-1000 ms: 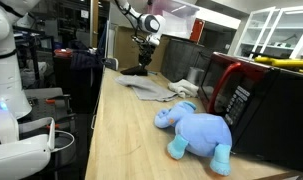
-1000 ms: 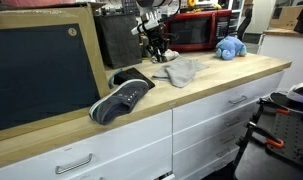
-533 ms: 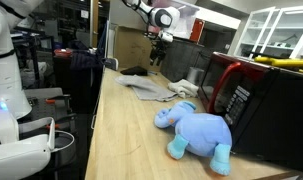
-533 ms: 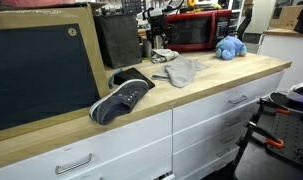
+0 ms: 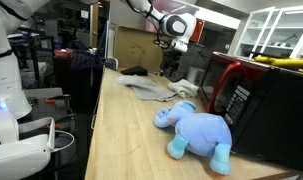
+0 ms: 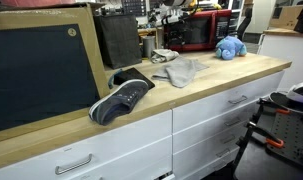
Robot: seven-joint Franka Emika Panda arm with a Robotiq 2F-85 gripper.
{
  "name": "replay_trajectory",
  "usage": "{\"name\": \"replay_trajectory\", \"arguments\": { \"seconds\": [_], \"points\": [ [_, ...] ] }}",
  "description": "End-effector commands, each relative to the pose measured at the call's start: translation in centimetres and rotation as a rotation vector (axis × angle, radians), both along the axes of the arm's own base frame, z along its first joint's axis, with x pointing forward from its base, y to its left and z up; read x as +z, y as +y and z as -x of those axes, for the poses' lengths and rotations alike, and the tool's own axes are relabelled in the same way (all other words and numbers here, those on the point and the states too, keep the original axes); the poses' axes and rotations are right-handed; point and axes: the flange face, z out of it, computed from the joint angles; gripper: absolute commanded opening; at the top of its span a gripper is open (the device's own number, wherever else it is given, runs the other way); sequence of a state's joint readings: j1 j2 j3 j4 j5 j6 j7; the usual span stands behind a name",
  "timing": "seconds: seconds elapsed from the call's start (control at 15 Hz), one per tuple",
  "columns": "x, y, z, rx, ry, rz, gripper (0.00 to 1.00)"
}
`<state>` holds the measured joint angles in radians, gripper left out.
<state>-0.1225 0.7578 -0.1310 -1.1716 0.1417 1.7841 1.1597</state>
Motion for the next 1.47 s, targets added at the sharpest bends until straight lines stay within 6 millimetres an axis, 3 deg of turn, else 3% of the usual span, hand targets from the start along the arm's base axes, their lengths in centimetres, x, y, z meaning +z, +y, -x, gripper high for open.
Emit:
{"name": "replay_trajectory", "arguments": {
  "seconds": [0.0, 0.33, 0.47, 0.93, 1.4],
  "points": [
    [-1.4, -3.0, 1.4, -0.023, 0.056, 0.011, 1.00],
    [-2.3, -7.4, 3.0, -0.107, 0.082, 0.055, 1.00],
    [-2.6, -8.3, 3.9, -0.093, 0.101, 0.035, 1.00],
    [-1.5, -10.0, 7.6, 0.296, -0.030, 0.081, 1.00],
    [1.6, -8.8, 12.4, 0.617, -0.209, 0.063, 1.00]
  ]
}}
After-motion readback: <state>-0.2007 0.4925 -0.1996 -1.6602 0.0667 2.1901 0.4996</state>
